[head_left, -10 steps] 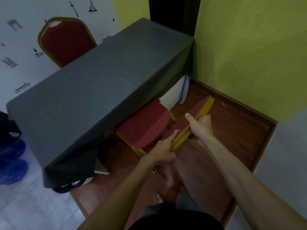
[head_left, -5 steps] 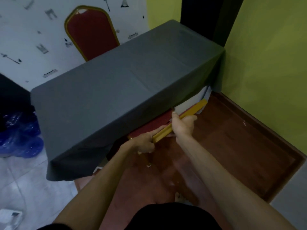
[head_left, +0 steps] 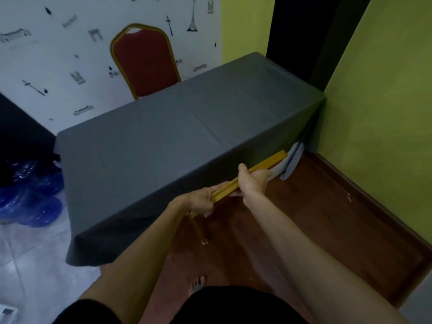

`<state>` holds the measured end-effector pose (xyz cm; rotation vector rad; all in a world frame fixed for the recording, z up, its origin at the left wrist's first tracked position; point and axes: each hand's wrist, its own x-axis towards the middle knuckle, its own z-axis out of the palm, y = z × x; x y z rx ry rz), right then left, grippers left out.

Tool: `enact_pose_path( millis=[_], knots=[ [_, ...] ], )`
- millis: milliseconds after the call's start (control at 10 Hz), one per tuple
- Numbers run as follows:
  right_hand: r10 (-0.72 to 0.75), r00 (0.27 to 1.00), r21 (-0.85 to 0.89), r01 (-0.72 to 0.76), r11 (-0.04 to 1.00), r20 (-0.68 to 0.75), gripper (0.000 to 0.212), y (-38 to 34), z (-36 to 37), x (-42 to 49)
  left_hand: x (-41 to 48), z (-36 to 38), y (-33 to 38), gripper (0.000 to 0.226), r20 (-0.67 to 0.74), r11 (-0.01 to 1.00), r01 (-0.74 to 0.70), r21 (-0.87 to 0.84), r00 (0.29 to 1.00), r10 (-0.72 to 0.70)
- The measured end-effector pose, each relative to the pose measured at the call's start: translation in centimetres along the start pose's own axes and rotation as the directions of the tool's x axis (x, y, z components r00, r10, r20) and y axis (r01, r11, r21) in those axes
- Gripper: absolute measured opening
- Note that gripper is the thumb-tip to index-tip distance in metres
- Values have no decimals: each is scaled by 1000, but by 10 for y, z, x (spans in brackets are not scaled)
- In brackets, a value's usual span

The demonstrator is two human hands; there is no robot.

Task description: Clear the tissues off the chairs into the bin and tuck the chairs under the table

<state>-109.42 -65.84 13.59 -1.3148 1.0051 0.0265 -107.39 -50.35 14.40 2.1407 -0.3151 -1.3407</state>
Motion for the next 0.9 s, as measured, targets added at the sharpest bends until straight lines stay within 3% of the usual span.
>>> enact_pose_path(
  millis=[200, 300, 400, 500, 600, 800, 900],
  knots=[
    [3, 1000, -12, -3, 1000, -5, 68, -2, 0, -4, 6, 5, -10, 101, -78, 997, -71, 38, 994, 74],
    [7, 1000, -21, -7, 1000, 2, 77, -4, 0, -4, 6, 8, -17, 93, -151, 996, -86, 34, 984, 90],
    [-35, 999, -139, 35, 990, 1, 86, -8, 0, -11, 5, -2, -18, 100, -78, 989, -74, 125, 993, 84],
    [-209, 975, -527, 141, 838, -72, 98, -11, 1, -16, -4, -29, -7, 109, -13, 988, -80, 129, 997, 82],
    [-371, 928, -817, 231, 529, 23, 91, -32, 3, -24, -18, -69, 17, 99, -97, 961, -189, 202, 973, 212],
    [-567, 797, -821, 458, 342, 209, 67, -131, 9, -51, -61, -150, 93, 58, -290, 724, -244, 645, 799, 527],
    [-619, 743, -815, 510, 275, 255, 62, -190, 9, -76, -92, -173, 143, 54, -333, 649, -253, 717, 693, 639]
  ],
)
